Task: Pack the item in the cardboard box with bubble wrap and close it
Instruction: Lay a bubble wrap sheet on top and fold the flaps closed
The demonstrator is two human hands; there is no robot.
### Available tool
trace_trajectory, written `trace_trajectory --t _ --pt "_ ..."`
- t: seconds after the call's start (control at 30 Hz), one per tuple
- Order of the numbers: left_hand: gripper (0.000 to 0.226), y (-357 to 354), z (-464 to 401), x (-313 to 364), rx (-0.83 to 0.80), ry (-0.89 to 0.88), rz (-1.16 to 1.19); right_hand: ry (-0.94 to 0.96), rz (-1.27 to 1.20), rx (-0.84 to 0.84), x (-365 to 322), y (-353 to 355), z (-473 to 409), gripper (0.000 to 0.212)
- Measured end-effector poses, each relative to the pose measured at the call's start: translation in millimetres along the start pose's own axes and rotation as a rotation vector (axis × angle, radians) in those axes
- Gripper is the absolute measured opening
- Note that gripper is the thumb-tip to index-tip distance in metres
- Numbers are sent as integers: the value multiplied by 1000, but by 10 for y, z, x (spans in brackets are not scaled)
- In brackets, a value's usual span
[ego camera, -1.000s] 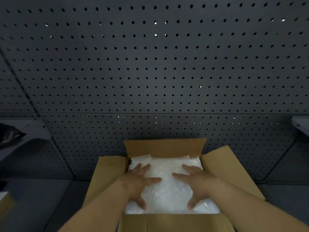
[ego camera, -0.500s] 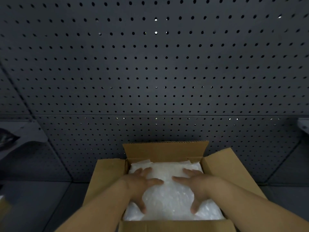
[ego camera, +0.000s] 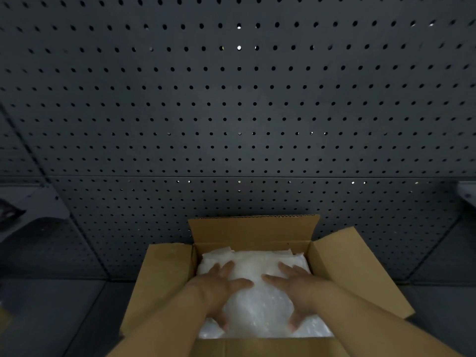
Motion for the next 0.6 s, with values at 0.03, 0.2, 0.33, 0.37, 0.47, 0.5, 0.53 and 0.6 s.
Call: trace_trajectory --t 0.03,0.2,0.33,0.37,0.47,0.5,0.53,0.6 --pt "96 25 35 2 -4 5 -23 -7 16 7 -3 19 25 107" --pt "79 185 257 -13 64 36 -92 -11 -104 160 55 183 407 92" --pt "60 382 476 63 240 55 -71 -96 -229 405 257 291 869 66" --pt "57 427 527 81 297 74 -83 -142 -255 457 328 279 949 63" --pt "51 541 669 162 416 135 -136 -310 -389 543 531 174 1130 61" --pt "49 567 702 199 440 150 -149 -364 -439 547 573 133 1183 63" --pt "48 588 732 236 463 162 -158 -405 -492 533 608 97 1213 64" --pt "47 616 770 295 497 178 -152 -409 -570 486 596 42 1276 58"
Point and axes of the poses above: each hand's wrist, its own z-axis away from the middle knuckle, its own y-axis out of the back of the hand, x = y × z, the point moved 2 cm from there along -z, towards the middle knuckle, and after that the axes turned 14 degrees about -x, right-handed, at the moved point
